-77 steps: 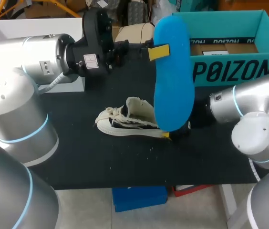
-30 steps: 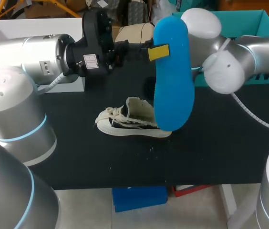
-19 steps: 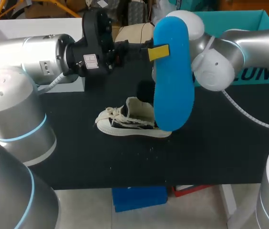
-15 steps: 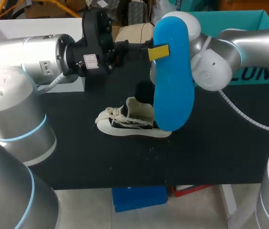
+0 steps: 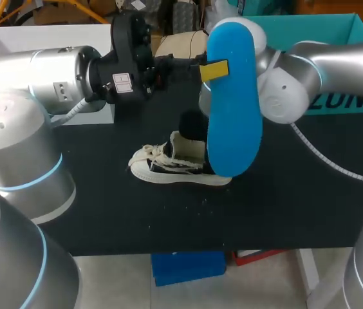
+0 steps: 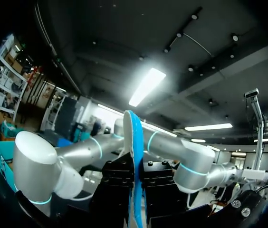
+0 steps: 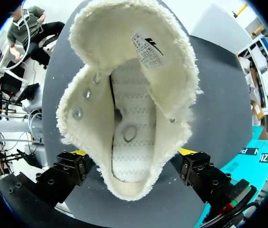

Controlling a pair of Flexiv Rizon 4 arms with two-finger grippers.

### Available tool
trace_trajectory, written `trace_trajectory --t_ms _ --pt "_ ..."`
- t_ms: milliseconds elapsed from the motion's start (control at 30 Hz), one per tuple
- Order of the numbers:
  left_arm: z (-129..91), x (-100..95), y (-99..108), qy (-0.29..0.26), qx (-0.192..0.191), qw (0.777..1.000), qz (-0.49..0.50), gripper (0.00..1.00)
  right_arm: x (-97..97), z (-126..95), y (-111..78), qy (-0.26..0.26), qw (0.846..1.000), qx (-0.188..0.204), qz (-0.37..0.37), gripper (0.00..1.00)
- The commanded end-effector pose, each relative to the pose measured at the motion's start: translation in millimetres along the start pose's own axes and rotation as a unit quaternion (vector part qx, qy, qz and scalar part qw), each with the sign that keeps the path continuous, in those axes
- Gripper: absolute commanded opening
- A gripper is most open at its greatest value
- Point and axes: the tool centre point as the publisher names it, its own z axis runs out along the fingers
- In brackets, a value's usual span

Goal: Take the shoe out of the shoebox, open the shoe tongue, remove and reinsert the insole, then place the shoe into the shoebox

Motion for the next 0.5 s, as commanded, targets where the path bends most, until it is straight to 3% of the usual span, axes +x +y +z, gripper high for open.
trace_trajectory --t_ms 33,267,500 --pt "0.8 1.0 0.9 -0.002 0.001 1.0 0.001 0.0 2.5 -3.9 -13.6 -0.003 0.999 -0.044 0.011 1.0" --pt "0.8 1.0 0.9 -0.002 0.001 1.0 0.001 0.0 4.8 -5.9 -18.8 -0.013 0.99 -0.133 0.037 1.0" --pt "0.8 1.0 0.9 -0.002 0.001 1.0 0.001 0.0 5.9 0.1 -22.0 -0.013 0.984 -0.172 0.033 1.0"
